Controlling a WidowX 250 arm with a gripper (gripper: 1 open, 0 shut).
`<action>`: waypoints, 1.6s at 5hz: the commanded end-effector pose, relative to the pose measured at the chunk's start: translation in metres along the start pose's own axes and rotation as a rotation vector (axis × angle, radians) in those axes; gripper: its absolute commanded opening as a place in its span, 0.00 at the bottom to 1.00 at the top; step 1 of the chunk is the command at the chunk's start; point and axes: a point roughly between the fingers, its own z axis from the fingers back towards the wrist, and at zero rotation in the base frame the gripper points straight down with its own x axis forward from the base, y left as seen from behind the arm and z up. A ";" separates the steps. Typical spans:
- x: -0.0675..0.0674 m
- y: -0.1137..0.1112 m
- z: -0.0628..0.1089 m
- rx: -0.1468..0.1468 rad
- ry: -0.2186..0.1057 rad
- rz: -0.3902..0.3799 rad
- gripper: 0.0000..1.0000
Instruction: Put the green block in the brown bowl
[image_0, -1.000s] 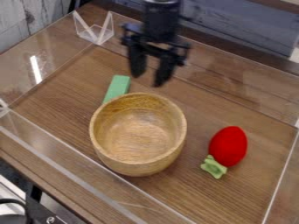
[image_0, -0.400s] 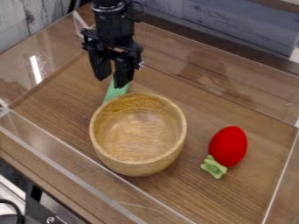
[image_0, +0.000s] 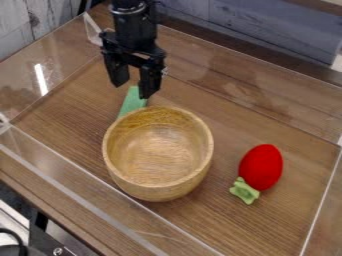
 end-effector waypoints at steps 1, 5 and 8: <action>0.011 0.020 0.007 0.022 -0.060 0.036 1.00; 0.010 0.033 -0.026 0.016 -0.072 0.095 1.00; 0.019 0.010 -0.044 0.016 -0.075 0.109 1.00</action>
